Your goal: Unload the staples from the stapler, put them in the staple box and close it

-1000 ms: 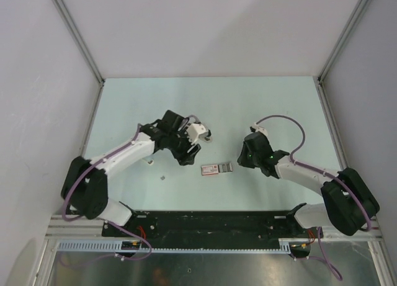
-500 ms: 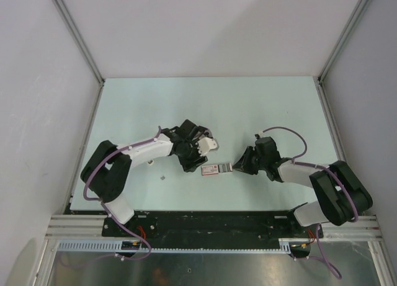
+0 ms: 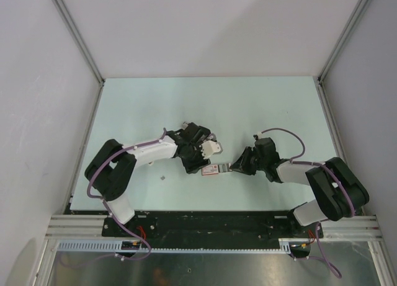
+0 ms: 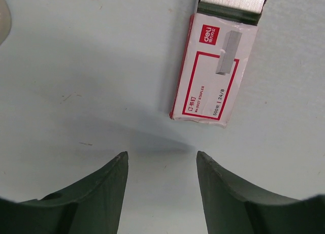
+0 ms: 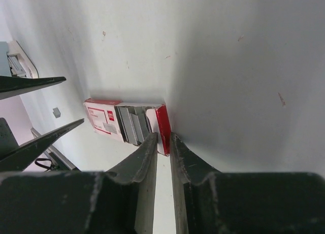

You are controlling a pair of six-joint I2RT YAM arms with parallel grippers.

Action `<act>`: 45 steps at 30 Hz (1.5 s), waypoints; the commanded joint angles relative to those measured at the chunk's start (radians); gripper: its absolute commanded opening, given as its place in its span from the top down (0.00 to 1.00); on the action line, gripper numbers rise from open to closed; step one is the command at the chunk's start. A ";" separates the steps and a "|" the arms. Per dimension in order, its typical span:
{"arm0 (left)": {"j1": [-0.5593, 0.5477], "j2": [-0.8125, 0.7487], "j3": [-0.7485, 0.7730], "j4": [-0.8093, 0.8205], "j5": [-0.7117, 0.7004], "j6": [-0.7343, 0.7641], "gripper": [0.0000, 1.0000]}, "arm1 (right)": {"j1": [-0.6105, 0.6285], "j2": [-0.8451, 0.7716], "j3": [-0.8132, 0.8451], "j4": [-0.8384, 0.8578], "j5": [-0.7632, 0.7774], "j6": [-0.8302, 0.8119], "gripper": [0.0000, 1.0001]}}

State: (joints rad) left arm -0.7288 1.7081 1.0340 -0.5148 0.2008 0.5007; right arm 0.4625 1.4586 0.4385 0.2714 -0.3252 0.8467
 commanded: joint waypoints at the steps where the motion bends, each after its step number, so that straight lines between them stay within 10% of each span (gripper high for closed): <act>1: -0.020 0.019 0.034 0.027 -0.012 0.012 0.39 | -0.003 0.010 -0.010 0.035 -0.007 0.014 0.79; 45: -0.028 0.079 0.086 0.028 -0.016 0.011 0.40 | 0.074 0.009 0.011 0.036 0.032 0.013 0.90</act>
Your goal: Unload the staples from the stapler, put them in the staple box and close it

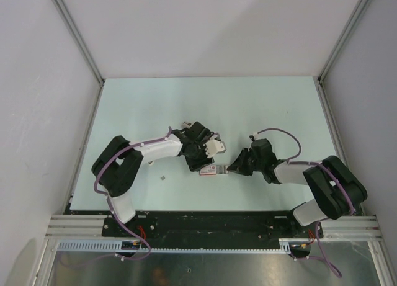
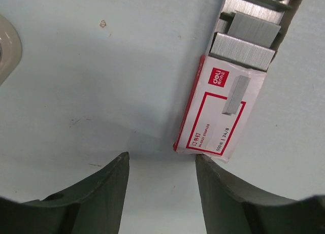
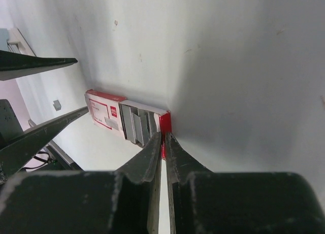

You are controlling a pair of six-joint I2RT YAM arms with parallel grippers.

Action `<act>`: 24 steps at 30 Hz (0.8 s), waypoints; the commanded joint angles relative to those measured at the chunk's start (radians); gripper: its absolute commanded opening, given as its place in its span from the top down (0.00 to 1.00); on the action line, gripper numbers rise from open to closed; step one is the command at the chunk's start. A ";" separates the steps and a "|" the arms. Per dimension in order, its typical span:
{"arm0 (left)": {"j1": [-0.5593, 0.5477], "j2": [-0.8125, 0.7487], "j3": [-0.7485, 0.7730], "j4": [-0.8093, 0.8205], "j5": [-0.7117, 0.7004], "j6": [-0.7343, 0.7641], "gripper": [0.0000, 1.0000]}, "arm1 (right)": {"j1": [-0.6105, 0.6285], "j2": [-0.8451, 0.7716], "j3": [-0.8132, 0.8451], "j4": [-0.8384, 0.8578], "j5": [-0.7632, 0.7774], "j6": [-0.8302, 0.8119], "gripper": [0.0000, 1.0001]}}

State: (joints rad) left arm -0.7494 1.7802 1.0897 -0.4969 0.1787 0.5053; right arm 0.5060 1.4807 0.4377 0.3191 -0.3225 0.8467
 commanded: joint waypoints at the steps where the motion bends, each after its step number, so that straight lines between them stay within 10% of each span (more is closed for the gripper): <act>1: -0.007 0.007 0.029 0.010 0.006 0.007 0.40 | 0.039 -0.015 0.016 -0.017 0.037 0.013 0.90; 24: -0.016 -0.004 0.016 0.010 0.004 0.006 0.40 | 0.143 0.058 0.120 -0.005 0.047 0.016 0.91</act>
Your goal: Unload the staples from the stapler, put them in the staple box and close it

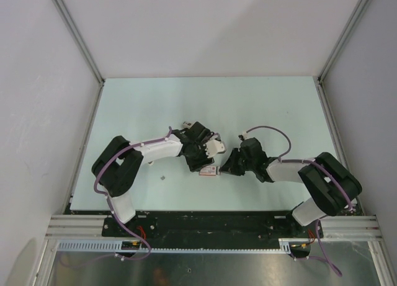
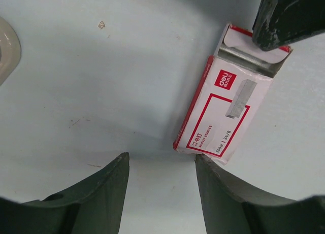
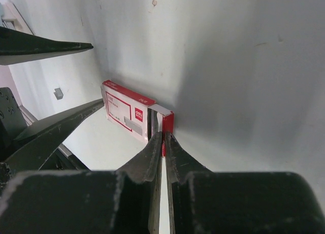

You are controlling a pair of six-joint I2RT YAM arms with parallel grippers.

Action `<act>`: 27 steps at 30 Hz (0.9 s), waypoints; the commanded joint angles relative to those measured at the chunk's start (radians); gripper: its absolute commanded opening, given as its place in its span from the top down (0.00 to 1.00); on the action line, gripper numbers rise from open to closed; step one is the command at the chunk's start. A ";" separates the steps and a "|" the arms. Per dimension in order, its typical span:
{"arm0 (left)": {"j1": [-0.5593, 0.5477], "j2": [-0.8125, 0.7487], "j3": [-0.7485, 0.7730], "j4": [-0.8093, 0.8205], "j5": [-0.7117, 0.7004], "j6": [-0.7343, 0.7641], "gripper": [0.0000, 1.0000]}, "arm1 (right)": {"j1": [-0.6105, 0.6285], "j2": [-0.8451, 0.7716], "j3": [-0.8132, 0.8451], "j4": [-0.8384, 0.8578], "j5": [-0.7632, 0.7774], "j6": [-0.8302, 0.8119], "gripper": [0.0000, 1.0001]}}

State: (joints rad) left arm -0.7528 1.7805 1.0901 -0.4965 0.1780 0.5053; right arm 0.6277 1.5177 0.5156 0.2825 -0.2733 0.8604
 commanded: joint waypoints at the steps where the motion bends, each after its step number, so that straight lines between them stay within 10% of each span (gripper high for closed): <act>1: -0.013 -0.005 0.015 0.009 0.004 0.007 0.40 | 0.024 0.025 0.043 0.034 -0.004 0.006 0.91; 27: -0.026 -0.011 0.007 0.009 -0.003 0.012 0.40 | 0.055 0.085 0.044 0.117 -0.064 0.052 0.77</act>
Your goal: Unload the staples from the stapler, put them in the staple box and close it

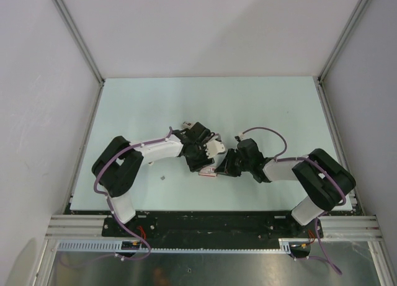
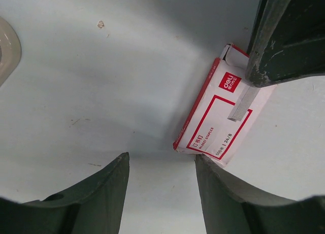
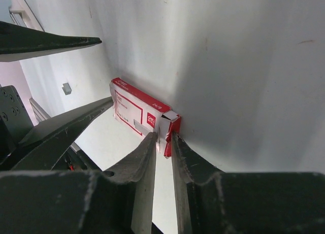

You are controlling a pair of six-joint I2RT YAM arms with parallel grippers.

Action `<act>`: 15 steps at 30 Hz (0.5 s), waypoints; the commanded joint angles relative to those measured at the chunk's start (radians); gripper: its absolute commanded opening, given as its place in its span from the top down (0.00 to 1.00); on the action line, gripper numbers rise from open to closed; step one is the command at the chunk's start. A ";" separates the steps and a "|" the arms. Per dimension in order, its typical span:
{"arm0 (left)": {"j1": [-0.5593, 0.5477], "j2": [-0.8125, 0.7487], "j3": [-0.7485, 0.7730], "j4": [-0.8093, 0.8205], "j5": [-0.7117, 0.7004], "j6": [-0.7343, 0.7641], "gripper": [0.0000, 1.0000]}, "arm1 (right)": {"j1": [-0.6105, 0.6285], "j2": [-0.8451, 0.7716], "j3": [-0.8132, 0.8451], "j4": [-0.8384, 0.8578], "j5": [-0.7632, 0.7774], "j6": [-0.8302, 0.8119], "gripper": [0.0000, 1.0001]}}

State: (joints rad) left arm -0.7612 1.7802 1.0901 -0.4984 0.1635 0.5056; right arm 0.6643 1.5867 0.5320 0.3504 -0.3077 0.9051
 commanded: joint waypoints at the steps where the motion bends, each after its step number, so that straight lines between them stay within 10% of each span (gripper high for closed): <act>1: -0.018 -0.011 0.007 0.011 0.012 0.011 0.40 | 0.018 0.018 0.028 0.054 -0.034 0.008 0.76; 15: -0.016 -0.036 -0.006 0.010 0.011 0.012 0.40 | 0.022 -0.026 0.057 -0.056 -0.007 -0.045 0.66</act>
State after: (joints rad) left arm -0.7624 1.7771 1.0901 -0.5117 0.1471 0.5064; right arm 0.6754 1.6096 0.5549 0.3561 -0.3244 0.9020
